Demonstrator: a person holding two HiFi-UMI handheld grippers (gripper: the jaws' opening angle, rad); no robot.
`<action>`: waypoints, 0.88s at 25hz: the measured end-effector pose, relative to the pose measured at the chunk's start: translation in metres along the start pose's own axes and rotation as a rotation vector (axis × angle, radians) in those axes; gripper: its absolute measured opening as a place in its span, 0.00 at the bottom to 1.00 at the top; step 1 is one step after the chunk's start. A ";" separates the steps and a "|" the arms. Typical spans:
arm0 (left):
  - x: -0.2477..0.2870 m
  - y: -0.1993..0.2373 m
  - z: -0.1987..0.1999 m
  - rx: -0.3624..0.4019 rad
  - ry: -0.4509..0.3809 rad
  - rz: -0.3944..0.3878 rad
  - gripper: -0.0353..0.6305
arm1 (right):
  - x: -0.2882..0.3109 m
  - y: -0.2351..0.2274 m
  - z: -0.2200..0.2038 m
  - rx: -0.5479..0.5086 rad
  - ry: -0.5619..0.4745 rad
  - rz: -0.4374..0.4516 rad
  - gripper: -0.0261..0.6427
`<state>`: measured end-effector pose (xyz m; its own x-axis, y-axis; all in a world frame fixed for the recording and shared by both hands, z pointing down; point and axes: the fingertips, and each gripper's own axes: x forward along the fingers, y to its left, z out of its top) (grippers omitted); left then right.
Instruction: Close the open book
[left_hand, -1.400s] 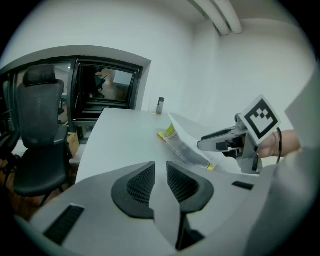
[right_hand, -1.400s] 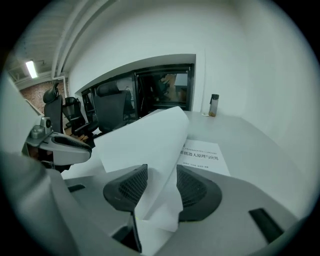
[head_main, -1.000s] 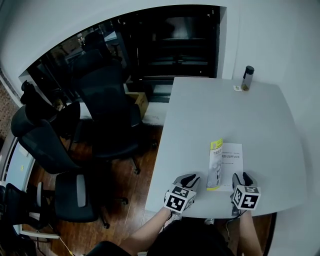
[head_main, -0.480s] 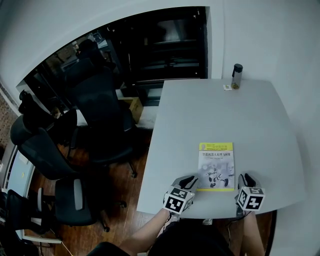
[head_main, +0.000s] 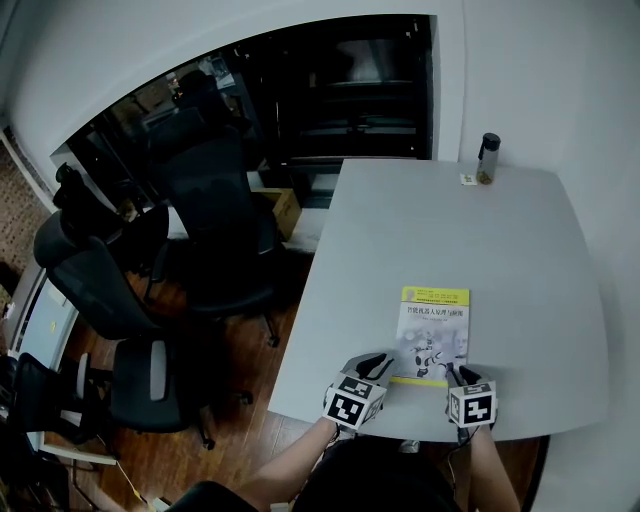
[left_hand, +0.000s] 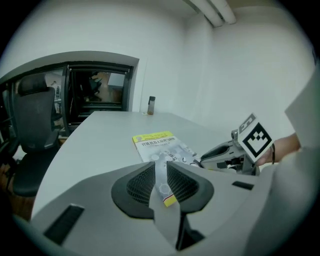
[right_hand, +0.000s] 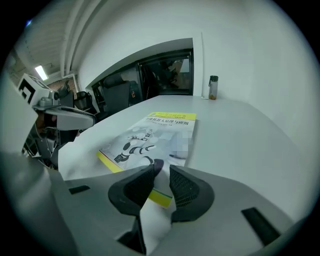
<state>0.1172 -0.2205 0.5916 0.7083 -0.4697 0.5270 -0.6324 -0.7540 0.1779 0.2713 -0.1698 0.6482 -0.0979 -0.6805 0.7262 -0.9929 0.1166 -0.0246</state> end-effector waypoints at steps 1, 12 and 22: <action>-0.001 0.000 0.001 -0.007 -0.010 0.015 0.17 | 0.001 0.001 0.001 -0.001 -0.004 0.018 0.19; -0.042 -0.024 0.048 -0.016 -0.191 0.120 0.17 | -0.038 0.003 0.042 0.006 -0.196 0.110 0.19; -0.106 -0.067 0.081 0.041 -0.346 0.051 0.06 | -0.143 0.046 0.118 -0.037 -0.508 0.135 0.05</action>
<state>0.1100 -0.1570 0.4559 0.7450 -0.6296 0.2205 -0.6614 -0.7401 0.1216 0.2314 -0.1528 0.4620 -0.2540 -0.9217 0.2933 -0.9671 0.2462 -0.0639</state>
